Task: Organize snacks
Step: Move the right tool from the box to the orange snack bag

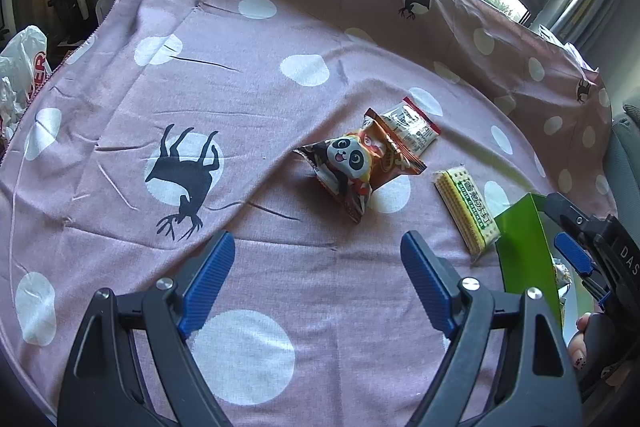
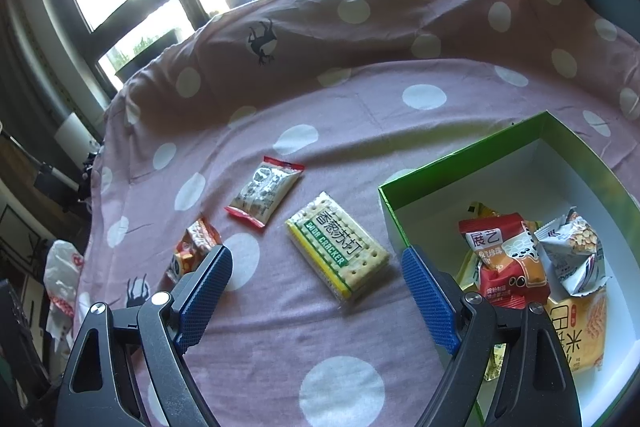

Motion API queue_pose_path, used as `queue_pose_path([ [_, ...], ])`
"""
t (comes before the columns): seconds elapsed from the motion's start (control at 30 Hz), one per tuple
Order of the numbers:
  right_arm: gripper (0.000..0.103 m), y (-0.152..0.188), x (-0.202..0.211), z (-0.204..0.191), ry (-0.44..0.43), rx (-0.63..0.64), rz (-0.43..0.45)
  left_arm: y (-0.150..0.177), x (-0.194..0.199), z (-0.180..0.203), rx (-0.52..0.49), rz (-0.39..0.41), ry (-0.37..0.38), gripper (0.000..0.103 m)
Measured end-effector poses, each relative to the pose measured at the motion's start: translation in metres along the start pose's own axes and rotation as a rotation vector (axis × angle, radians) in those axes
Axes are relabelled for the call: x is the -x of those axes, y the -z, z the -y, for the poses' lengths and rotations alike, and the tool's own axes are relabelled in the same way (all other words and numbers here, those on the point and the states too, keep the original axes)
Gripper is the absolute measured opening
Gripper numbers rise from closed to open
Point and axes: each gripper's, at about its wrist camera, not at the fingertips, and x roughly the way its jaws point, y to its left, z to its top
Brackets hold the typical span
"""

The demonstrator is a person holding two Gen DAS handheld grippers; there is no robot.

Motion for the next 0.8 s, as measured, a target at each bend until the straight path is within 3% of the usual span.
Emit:
queue_pose_path([
  [0.8,0.087,0.007,-0.009,-0.024,-0.019,0.068,-0.016,-0.004,0.002,-0.01,0.013,0.008,-0.021,0.085],
])
